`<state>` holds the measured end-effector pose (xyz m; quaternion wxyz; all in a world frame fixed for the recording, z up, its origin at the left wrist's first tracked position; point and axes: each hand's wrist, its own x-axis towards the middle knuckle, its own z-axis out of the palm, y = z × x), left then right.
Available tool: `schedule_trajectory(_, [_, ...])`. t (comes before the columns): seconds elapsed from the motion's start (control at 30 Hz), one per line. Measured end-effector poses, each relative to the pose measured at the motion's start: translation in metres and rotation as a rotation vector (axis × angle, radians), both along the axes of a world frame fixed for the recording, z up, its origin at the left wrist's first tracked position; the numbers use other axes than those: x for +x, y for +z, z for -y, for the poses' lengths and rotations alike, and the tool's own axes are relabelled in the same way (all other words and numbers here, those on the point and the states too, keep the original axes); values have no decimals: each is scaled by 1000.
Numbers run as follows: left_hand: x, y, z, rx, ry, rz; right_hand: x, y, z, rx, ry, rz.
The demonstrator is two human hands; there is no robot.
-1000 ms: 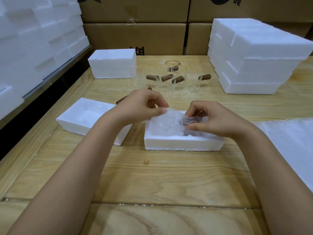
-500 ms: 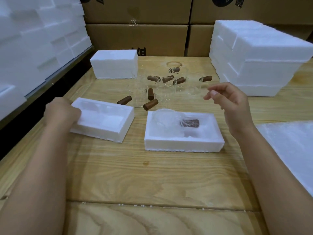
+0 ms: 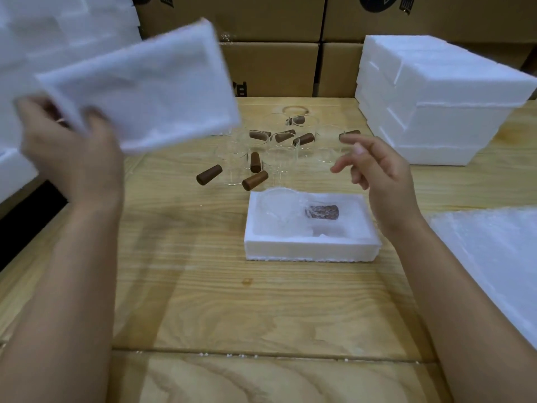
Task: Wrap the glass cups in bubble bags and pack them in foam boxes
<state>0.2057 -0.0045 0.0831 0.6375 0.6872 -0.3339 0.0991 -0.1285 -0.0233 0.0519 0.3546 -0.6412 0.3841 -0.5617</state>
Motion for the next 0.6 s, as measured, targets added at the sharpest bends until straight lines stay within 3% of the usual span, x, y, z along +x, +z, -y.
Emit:
schedule_trajectory(0.13, [-78,-11,-1,-293,-283,235,4,12,-2,173,258,190])
schedule_trajectory(0.33, [-117,-44,-2,-298,-621,379,-6,23,-13,379,299,268])
schedule_trajectory(0.6, [-123,-33,5,-493,-646,288,-16,25,-16,354,297,232])
